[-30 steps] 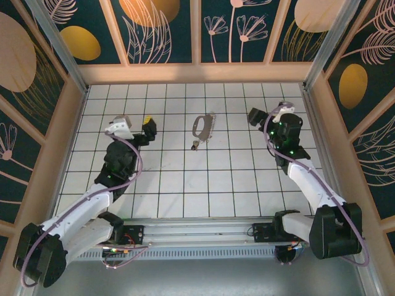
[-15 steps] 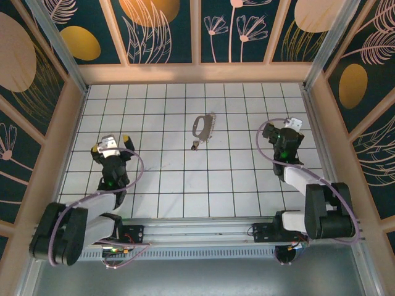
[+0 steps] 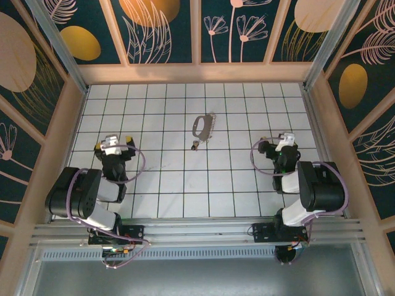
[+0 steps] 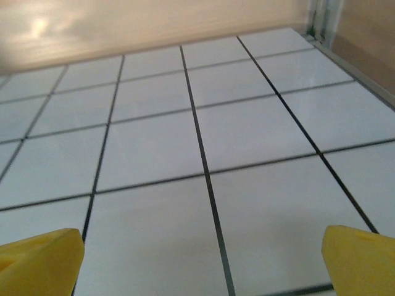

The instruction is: Put the keys on the keyring

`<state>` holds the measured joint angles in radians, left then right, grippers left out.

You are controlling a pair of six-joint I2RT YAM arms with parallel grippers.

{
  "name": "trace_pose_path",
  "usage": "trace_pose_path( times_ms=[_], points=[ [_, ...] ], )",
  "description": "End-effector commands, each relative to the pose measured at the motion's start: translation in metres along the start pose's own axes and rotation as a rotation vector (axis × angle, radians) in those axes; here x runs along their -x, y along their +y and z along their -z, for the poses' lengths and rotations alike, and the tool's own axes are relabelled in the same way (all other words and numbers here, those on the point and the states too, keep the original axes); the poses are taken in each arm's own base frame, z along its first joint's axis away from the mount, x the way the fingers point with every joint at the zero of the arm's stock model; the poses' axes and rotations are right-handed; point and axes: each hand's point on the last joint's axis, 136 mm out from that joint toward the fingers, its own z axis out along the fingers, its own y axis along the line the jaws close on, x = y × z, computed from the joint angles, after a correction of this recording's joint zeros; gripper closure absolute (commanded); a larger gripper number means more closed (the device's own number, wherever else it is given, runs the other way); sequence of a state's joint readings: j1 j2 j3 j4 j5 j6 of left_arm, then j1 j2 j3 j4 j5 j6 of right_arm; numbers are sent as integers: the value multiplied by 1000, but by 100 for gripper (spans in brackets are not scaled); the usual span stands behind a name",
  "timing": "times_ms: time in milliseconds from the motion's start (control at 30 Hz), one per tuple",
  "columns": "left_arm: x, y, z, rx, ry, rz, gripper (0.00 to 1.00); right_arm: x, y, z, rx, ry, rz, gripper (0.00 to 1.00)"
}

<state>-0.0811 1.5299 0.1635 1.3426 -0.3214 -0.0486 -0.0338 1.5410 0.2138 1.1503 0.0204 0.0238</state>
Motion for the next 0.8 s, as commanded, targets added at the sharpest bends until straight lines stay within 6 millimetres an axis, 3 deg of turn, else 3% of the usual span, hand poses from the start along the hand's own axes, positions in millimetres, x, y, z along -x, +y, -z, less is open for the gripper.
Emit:
trace_pose_path(
  times_ms=[0,767],
  points=[
    [13,-7,-19,-80,2,46,1,31,14,-2,111,-103,4,1],
    [14,-6,-18,-80,-6,46,1,31,13,-3,74,-101,14,1]
  ],
)
